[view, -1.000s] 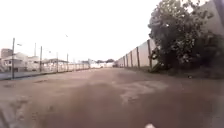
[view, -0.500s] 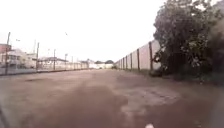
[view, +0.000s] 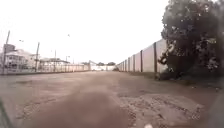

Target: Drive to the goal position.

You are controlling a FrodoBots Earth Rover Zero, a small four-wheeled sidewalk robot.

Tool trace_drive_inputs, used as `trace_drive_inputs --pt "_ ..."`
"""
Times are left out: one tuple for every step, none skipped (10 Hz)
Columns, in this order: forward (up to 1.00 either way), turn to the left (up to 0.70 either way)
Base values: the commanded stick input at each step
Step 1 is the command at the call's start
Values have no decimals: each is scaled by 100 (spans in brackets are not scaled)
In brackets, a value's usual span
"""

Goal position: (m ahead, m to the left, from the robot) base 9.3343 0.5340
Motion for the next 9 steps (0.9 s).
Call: trace_drive_inputs --pt "100 0" --pt "100 0" --pt "100 0" --pt "100 0" --pt "100 0" --pt "100 0" --pt "100 0" --pt "100 0" --pt "100 0"
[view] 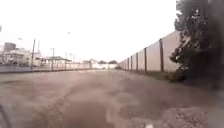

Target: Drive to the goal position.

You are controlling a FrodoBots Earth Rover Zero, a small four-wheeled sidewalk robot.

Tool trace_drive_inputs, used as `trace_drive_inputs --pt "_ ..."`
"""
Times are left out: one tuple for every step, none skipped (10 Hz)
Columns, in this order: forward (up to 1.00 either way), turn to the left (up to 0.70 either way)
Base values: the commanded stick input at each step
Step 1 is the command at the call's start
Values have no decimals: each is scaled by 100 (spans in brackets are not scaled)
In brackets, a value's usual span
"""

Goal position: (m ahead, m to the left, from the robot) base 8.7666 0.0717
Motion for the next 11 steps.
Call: trace_drive_inputs --pt "100 0" --pt "100 0" --pt "100 0" --pt "100 0" --pt "100 0" --pt "100 0" --pt "100 0" --pt "100 0" --pt "100 0" --pt "100 0" --pt "100 0"
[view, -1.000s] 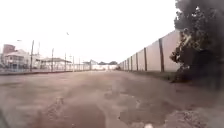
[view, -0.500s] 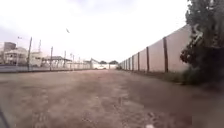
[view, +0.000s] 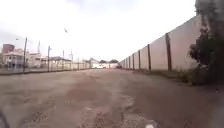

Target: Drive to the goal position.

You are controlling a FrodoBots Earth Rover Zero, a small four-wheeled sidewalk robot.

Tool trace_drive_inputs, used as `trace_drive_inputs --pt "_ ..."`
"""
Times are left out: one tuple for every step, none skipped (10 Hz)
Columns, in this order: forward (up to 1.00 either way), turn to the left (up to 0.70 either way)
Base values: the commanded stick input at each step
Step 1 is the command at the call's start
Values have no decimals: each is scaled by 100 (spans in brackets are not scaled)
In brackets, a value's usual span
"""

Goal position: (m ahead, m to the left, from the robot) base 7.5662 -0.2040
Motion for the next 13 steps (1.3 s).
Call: trace_drive_inputs --pt "100 0" --pt "100 0" --pt "100 0" --pt "100 0" --pt "100 0" --pt "100 0" --pt "100 0" --pt "100 0" --pt "100 0" --pt "100 0" --pt "100 0" --pt "100 0" --pt "100 0"
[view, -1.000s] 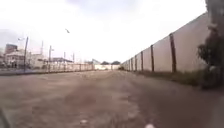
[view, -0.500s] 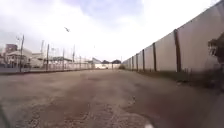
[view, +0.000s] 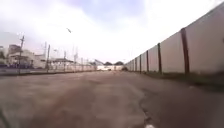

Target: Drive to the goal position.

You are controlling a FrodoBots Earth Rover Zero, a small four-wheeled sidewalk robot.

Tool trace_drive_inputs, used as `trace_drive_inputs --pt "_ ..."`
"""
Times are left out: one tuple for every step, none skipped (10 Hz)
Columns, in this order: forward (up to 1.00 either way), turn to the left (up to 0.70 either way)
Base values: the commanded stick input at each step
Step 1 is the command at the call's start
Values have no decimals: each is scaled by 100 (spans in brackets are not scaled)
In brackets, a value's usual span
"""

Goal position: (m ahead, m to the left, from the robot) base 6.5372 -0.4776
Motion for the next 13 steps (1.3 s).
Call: trace_drive_inputs --pt "100 0" --pt "100 0" --pt "100 0" --pt "100 0" --pt "100 0" --pt "100 0" --pt "100 0" --pt "100 0" --pt "100 0" --pt "100 0" --pt "100 0" --pt "100 0" --pt "100 0"
